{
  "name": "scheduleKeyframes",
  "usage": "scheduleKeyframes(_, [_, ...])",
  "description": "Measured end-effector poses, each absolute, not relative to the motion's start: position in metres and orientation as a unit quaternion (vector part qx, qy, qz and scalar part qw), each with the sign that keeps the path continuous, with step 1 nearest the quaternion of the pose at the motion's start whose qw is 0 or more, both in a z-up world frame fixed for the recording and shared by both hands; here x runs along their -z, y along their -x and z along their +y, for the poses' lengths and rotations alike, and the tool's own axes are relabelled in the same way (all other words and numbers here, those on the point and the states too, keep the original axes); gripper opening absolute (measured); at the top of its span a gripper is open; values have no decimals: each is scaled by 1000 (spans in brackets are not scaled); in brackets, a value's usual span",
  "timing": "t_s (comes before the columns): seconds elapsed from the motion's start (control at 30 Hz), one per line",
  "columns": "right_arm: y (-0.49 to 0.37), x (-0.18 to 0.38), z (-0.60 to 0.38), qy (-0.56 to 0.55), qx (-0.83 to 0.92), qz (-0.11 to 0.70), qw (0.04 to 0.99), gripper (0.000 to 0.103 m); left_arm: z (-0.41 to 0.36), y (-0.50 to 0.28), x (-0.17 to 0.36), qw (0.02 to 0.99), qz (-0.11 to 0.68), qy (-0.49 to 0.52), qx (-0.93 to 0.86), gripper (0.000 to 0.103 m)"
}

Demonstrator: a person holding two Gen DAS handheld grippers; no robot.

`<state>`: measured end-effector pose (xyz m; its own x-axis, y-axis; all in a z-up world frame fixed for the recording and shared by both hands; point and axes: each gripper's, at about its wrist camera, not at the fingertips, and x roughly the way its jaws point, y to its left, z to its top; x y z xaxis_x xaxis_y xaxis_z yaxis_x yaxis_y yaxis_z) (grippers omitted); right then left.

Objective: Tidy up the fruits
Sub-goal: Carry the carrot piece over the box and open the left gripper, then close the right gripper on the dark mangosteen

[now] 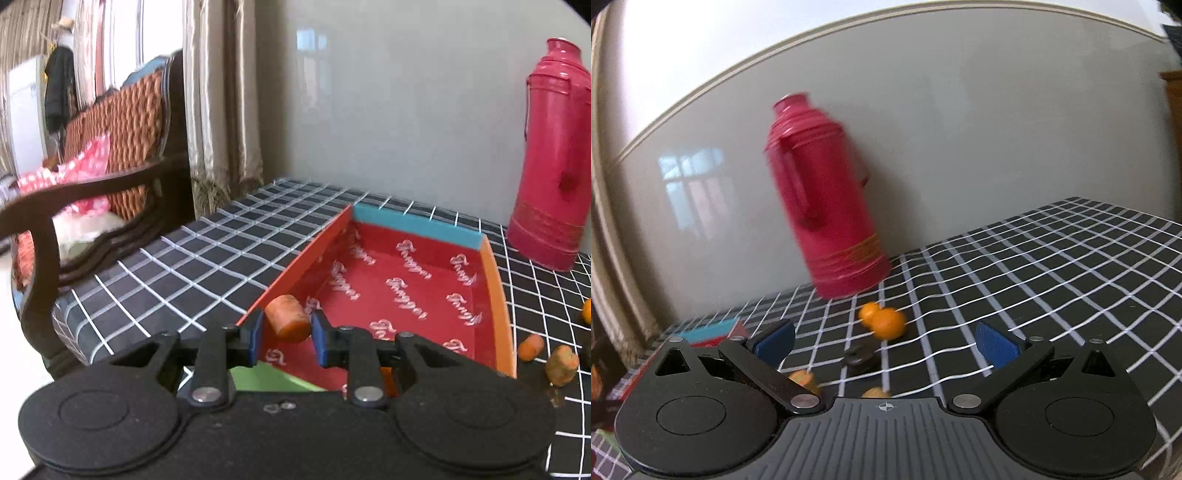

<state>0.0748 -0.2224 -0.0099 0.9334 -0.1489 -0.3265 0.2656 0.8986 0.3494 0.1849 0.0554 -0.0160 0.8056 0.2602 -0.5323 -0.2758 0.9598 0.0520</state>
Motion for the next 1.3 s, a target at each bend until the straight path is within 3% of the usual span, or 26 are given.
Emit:
scheduleKeyframes(0.2, [-96,17,-185,-156,77,173,969,103,62,-181,15,951,287,6,-112,26])
scheduleKeyframes(0.5, [-120,34,-133,-83,38,213,973,103,66,-162,2,965,256,18,-50,75])
scheduleKeyframes(0.63, [-129,41,-120,-75,31,229,970,103,76,-148,-10,975,210,20,-72,86])
scheduleKeyframes(0.7, [-134,44,-117,-78,30,237,968,93,83,-146,-15,975,200,28,-88,88])
scheduleKeyframes(0.77, [-140,48,-115,-82,30,252,964,53,89,-147,-16,974,199,34,-102,88])
scheduleKeyframes(0.97, [-155,58,-112,-98,30,284,953,50,105,-149,-16,968,211,47,-129,88])
scheduleKeyframes(1.0, [-155,59,-110,-97,27,287,953,48,109,-151,-16,967,212,49,-132,88])
scheduleKeyframes(1.03, [-156,61,-108,-98,24,291,952,39,111,-150,-16,966,213,51,-136,88])
scheduleKeyframes(1.3, [-145,48,-100,-96,10,236,967,39,129,-155,-16,956,225,69,-176,88])
